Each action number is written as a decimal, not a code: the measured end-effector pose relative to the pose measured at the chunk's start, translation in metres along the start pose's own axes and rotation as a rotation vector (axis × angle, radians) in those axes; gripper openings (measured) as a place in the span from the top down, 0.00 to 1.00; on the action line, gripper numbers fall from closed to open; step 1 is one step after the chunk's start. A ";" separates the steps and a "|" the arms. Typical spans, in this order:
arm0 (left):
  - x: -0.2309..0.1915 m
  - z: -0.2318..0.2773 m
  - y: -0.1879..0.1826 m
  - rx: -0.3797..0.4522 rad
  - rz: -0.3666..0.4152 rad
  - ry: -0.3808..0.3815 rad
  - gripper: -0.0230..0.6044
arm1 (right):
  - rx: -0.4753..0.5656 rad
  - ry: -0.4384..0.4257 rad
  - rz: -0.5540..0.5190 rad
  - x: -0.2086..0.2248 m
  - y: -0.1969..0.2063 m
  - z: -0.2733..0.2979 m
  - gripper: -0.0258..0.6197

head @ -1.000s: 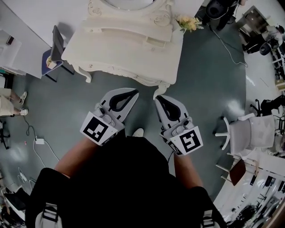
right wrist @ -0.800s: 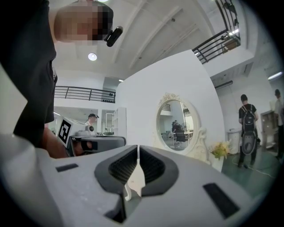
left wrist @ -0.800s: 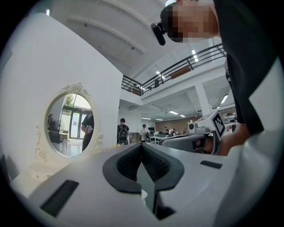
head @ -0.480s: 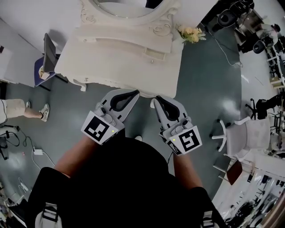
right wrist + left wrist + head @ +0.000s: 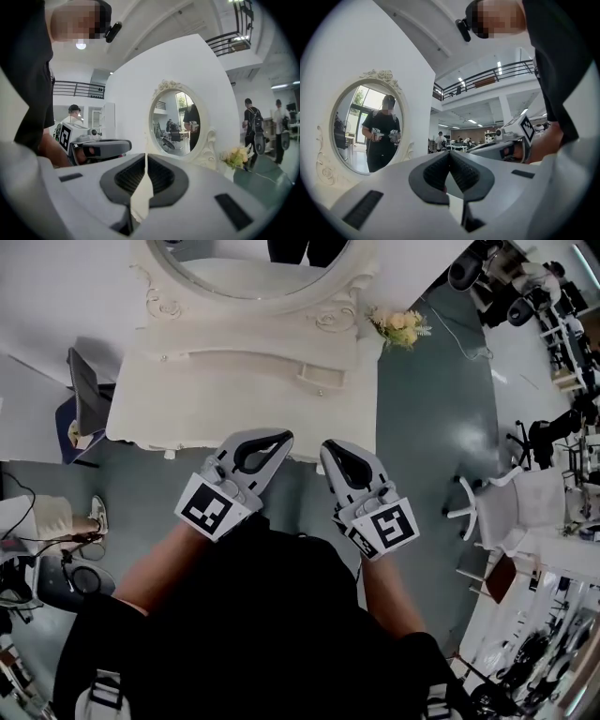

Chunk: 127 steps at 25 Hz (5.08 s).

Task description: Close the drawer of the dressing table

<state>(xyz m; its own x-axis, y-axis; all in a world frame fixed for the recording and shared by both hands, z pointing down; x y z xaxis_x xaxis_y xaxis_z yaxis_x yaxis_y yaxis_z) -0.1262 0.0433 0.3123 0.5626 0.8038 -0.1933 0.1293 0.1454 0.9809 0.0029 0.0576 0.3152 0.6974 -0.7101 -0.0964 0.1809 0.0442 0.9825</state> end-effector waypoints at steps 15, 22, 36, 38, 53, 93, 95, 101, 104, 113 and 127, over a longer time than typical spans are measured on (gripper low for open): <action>-0.066 0.042 0.023 -0.002 -0.018 0.044 0.98 | -0.172 0.182 0.143 0.061 0.067 0.048 0.94; -0.095 0.083 0.038 -0.004 0.021 0.027 0.98 | -0.274 0.212 0.199 0.117 0.119 0.072 0.92; -0.129 0.147 0.070 -0.024 0.022 0.049 0.98 | -0.497 0.196 0.367 0.171 0.221 0.110 0.87; -0.133 0.151 0.076 -0.027 0.018 0.045 0.98 | -0.522 0.197 0.387 0.173 0.231 0.115 0.85; -0.155 0.177 0.107 -0.056 -0.016 0.041 0.98 | -0.686 0.196 0.557 0.184 0.311 0.148 0.77; -0.173 0.203 0.133 -0.111 -0.028 -0.029 0.98 | -0.747 0.199 0.719 0.206 0.355 0.181 0.81; -0.174 0.205 0.133 -0.113 -0.026 -0.028 0.98 | -0.740 0.201 0.719 0.209 0.355 0.184 0.81; -0.175 0.210 0.131 -0.111 -0.039 -0.033 0.98 | -0.733 0.209 0.717 0.220 0.352 0.193 0.81; -0.178 0.214 0.129 -0.117 -0.040 -0.040 0.98 | -0.734 0.211 0.712 0.226 0.351 0.198 0.81; -0.185 0.224 0.129 -0.118 -0.045 -0.049 0.98 | -0.741 0.218 0.710 0.239 0.356 0.206 0.81; -0.191 0.229 0.128 -0.120 -0.042 -0.063 0.98 | -0.728 0.234 0.691 0.257 0.355 0.222 0.81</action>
<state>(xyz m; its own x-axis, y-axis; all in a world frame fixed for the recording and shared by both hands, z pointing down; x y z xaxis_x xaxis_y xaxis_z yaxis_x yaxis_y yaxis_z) -0.0298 -0.2239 0.4694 0.6091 0.7586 -0.2314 0.0573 0.2490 0.9668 0.0929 -0.2653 0.6740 0.9122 -0.2164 0.3479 0.0107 0.8614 0.5078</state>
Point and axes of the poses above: the fingertips, and each gripper's own axes: z forward along the fingers, x to its right, y out of its underside, the point moved 5 cm from there along -z, backward along the fingers, and after that the axes turned 9 degrees about -z, right-handed, at the moved point
